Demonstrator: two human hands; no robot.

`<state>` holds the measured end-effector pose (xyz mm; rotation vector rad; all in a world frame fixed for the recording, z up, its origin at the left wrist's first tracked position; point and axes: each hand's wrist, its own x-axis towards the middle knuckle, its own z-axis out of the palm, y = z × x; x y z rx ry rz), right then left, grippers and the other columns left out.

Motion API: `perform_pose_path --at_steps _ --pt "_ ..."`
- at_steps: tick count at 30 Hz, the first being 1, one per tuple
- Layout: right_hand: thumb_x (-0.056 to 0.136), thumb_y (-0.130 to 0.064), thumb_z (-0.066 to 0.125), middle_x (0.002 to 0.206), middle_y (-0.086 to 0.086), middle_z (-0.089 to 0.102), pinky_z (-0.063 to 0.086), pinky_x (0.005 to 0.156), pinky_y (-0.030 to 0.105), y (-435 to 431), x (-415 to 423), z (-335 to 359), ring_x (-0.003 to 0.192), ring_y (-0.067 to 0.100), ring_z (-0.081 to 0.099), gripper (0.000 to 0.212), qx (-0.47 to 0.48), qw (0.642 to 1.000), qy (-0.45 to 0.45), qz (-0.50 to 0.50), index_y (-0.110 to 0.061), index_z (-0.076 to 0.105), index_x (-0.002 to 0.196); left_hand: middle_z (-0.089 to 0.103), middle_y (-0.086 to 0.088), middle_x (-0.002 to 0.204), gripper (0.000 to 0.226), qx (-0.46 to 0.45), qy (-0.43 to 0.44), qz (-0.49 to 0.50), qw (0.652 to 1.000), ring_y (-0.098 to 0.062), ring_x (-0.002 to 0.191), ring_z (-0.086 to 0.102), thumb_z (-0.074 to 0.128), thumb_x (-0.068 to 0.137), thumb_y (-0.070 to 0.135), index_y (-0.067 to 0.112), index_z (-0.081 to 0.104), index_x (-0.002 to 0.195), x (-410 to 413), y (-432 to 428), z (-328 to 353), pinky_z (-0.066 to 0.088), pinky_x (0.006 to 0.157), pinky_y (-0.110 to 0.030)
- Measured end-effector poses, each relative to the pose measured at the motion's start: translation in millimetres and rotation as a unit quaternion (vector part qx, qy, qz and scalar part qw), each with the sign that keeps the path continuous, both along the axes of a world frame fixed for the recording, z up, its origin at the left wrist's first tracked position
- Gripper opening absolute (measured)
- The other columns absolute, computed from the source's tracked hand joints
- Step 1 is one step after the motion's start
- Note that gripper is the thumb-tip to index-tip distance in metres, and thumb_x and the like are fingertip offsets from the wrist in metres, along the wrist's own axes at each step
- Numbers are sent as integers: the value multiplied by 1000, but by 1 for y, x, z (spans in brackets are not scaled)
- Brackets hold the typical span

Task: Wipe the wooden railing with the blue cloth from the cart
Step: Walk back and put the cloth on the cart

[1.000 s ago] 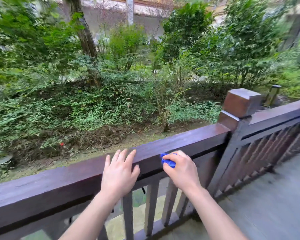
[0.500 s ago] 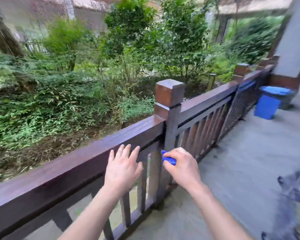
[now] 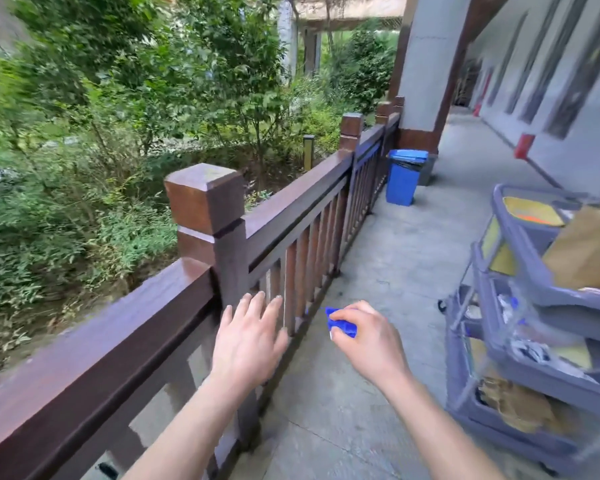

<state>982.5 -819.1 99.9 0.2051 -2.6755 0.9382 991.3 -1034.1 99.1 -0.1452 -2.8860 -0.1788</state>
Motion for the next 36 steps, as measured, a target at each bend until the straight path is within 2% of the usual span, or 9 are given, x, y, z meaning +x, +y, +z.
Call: perform_pose_path --at_steps 6,13,15,17,19,20,24,30,36 --pt "77 -28 68 96 -10 63 45 67 28 33 -60 0 84 16 62 17 9 997 -6 -82 -32 73 92 38 -1 157 58 5 -7 -77 997 -23 148 28 40 97 47 29 35 152 -95 30 0 29 117 -45" --pt "75 -31 68 96 -8 63 49 73 32 76 -116 -2 87 17 62 18 12 985 -26 -170 -34 73 93 33 -1 160 60 -5 -17 -155 988 -24 150 25 38 97 50 30 32 153 -188 77 2 26 120 -47" --pt "75 -32 68 98 -8 64 49 73 30 94 -129 -3 90 15 62 18 19 982 -25 -187 -34 73 93 33 -1 159 60 -11 -15 -167 986 -24 149 25 37 97 50 29 32 153 -211 94 1 27 120 -48" --pt "76 -33 67 98 -11 64 44 66 22 115 -147 -4 90 10 60 17 24 979 -27 -203 -35 72 93 32 -1 160 60 -12 -22 -175 984 -24 149 24 36 98 50 28 32 153 -233 113 -3 25 120 -48" --pt "78 -34 66 97 -14 62 31 61 9 137 -169 -6 87 5 57 17 24 977 -33 -208 -37 71 94 32 -1 160 59 -9 -30 -179 983 -23 150 22 35 98 49 28 32 153 -256 134 -9 23 121 -49" --pt "78 -33 65 96 -14 61 29 60 7 148 -181 -7 86 3 56 17 22 977 -34 -209 -38 71 94 33 -1 159 58 -9 -32 -181 983 -23 150 23 35 98 49 28 33 152 -268 145 -12 23 121 -49" --pt "79 -32 65 94 -13 60 36 63 17 198 -233 -13 85 5 56 18 6 979 -27 -201 -36 71 95 34 -1 158 58 -7 -34 -176 984 -23 149 25 37 98 49 28 34 152 -318 195 -19 24 120 -48" --pt "79 -29 66 94 -14 60 45 73 24 277 -306 -22 86 8 58 18 -20 983 -33 -180 -33 73 95 32 0 160 59 3 -38 -156 987 -21 149 23 36 99 49 28 31 153 -386 271 -22 23 121 -47" --pt "76 -28 66 91 -21 56 43 71 20 338 -361 -35 87 3 58 19 -27 981 -46 -185 -34 73 93 36 -2 157 60 5 -43 -172 984 -22 146 29 32 96 50 26 36 151 -445 332 -21 27 118 -44"
